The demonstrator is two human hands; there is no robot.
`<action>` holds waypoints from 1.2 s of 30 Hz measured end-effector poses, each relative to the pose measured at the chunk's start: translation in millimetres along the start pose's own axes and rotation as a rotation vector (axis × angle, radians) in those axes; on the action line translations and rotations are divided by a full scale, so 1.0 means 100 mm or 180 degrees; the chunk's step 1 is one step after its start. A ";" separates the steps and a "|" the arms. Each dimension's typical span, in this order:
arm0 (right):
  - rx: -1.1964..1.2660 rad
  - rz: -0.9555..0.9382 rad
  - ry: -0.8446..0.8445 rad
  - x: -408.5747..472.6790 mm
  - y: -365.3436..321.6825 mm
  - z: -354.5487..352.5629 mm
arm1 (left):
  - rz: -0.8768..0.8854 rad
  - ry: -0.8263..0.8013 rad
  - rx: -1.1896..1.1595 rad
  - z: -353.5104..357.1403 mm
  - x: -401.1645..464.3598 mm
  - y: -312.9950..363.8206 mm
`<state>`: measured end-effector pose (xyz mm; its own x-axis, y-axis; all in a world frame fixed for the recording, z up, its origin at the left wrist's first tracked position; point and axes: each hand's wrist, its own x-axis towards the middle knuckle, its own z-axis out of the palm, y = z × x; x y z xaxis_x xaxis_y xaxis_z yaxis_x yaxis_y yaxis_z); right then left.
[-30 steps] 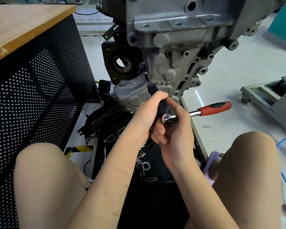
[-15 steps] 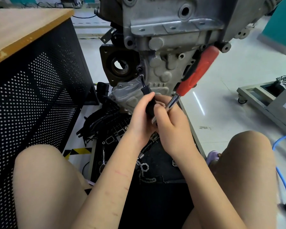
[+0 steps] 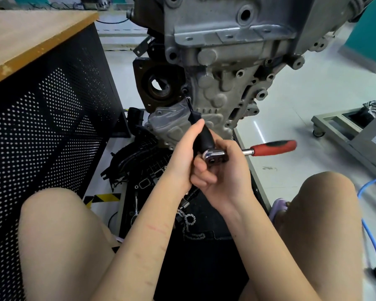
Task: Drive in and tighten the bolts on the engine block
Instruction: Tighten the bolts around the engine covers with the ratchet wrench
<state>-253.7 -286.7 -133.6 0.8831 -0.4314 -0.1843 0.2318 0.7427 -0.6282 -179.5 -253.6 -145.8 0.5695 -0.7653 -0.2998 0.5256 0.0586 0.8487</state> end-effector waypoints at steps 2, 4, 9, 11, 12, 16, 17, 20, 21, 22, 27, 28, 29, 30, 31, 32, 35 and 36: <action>0.0595 0.0152 -0.0044 0.00 -0.01 -0.03 | -0.0003 0.0010 0.0072 0.01 0.00 0.00; 0.0729 0.0153 -0.0086 0.00 -0.01 -0.06 | -0.0048 0.0026 0.0183 0.01 -0.01 0.00; -0.0747 -0.0280 0.0098 0.03 -0.01 -0.02 | 0.0105 -0.0017 0.0132 -0.03 -0.02 0.02; -0.1515 -0.0578 0.0298 0.04 -0.05 0.00 | 0.0333 -0.0021 0.0102 -0.06 -0.02 0.02; -0.1898 -0.0743 0.0338 0.05 -0.08 0.01 | 0.0424 -0.0049 0.0170 -0.06 -0.02 0.01; -0.3716 -0.1157 0.0263 0.07 -0.18 0.04 | 0.0494 0.0031 0.0140 -0.06 -0.03 0.03; -0.3725 -0.1173 0.0213 0.07 -0.19 0.06 | 0.0503 0.0028 0.0142 -0.07 -0.03 0.04; -0.2870 -0.0988 0.0102 0.07 -0.19 0.10 | 0.0489 0.0038 0.0290 -0.09 -0.03 0.07; -0.2550 -0.0851 0.0092 0.05 -0.18 0.10 | 0.0475 0.0070 0.0359 -0.09 -0.03 0.07; -0.2256 -0.0714 0.0086 0.04 -0.16 0.09 | 0.0438 0.0104 0.0398 -0.08 -0.04 0.09; -0.0435 0.0086 -0.0138 0.00 -0.11 0.01 | 0.0216 0.0273 0.0476 -0.04 -0.03 0.07; -0.0100 0.0195 -0.0164 -0.01 -0.11 0.00 | 0.0196 0.0276 0.0472 -0.04 -0.02 0.07; 0.0147 0.0283 -0.0175 -0.02 -0.12 0.00 | 0.0191 0.0275 0.0493 -0.04 -0.01 0.06; 0.0311 0.0349 -0.0185 -0.02 -0.11 -0.01 | 0.0177 0.0279 0.0531 -0.04 -0.02 0.06; 0.0411 0.0387 -0.0188 -0.03 -0.11 -0.03 | 0.0168 0.0268 0.0582 -0.05 -0.02 0.05; 0.0465 0.0402 -0.0176 -0.03 -0.10 -0.03 | 0.0161 0.0247 0.0626 -0.05 -0.02 0.05; 0.0367 0.0341 -0.0164 -0.03 -0.11 -0.04 | 0.0212 0.0166 0.0625 -0.05 -0.01 0.05; 0.0236 0.0305 -0.0168 -0.03 -0.11 -0.04 | 0.0191 0.0120 0.0584 -0.04 -0.02 0.05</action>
<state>-260.5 -296.3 -129.2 0.9224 -0.3307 -0.1996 0.1732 0.8160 -0.5516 -175.1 -249.3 -143.3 0.6214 -0.7393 -0.2594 0.3678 -0.0171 0.9297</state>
